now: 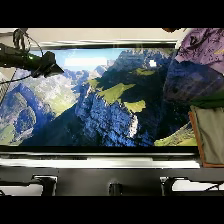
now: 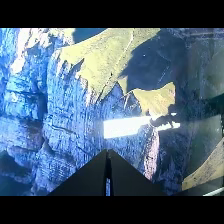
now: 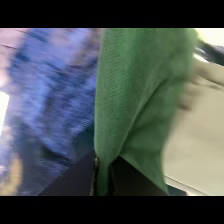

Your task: Fold the clothes and pants, and hang the long-sleeved shirts on hangers.

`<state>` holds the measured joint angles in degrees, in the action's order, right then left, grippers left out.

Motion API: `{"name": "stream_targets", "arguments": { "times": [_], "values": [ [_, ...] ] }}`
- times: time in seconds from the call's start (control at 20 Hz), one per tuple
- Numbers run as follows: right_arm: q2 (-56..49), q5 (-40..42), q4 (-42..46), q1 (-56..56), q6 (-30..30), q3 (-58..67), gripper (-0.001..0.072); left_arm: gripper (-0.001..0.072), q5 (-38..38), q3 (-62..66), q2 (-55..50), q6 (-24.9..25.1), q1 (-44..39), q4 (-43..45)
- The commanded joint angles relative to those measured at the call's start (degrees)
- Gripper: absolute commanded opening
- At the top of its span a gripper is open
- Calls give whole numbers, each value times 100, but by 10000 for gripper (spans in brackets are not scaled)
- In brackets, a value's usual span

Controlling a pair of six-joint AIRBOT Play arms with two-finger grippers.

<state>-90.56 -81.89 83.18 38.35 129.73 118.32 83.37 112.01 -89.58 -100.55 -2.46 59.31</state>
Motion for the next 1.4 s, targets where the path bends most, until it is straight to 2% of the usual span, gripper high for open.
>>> {"name": "stream_targets", "arguments": {
  "times": [0.0,0.3,0.5,0.7,1.35],
  "values": [
    [33,-981,533,9,28,-2,25,22,136,2,0,7,0,7],
    [153,-1810,837,9,-452,-249,27,22,278,2,7,24,-2,7],
    [765,-1663,1622,9,-721,-1523,26,22,278,2,4,24,-2,7],
    [1349,-1196,1862,9,-719,-2874,27,22,278,2,4,22,-2,7],
    [1552,-1108,2874,9,-1001,-4507,28,22,275,2,4,22,-85,7]
  ]
}}
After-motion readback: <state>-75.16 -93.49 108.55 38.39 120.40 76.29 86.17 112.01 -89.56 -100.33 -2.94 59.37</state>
